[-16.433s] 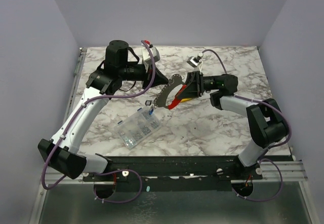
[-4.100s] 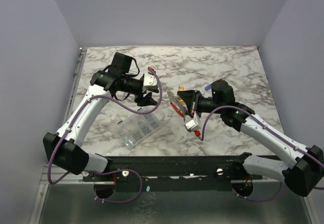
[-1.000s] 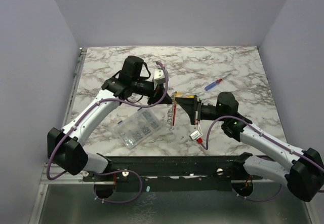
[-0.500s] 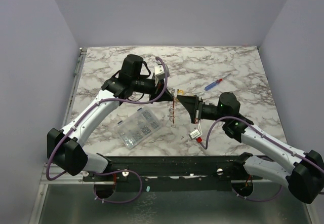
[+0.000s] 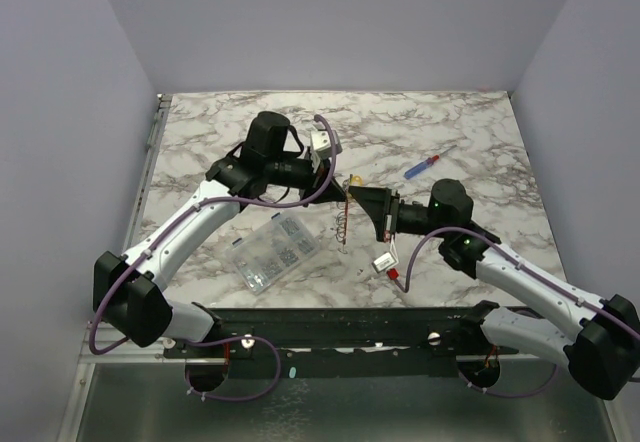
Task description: Remove the keys from the keyring
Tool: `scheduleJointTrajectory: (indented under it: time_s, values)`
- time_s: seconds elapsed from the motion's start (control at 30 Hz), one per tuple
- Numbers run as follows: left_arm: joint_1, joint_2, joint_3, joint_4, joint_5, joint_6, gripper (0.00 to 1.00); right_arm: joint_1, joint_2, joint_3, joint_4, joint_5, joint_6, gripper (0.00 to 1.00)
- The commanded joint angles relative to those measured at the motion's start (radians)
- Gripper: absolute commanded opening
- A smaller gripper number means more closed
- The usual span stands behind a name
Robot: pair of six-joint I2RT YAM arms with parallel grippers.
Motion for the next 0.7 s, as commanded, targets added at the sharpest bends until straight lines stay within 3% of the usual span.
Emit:
scheduleJointTrajectory:
  time_s: [0.0, 0.67]
  values:
    - [-0.022, -0.021, -0.01, 0.039, -0.051, -0.011, 0.0, 0.008, 0.008, 0.05, -0.016, -0.009, -0.25, 0.01]
    - [-0.081, 0.004, -0.017, 0.03, -0.036, 0.012, 0.0, 0.008, 0.022, 0.066, -0.043, 0.015, -0.23, 0.01]
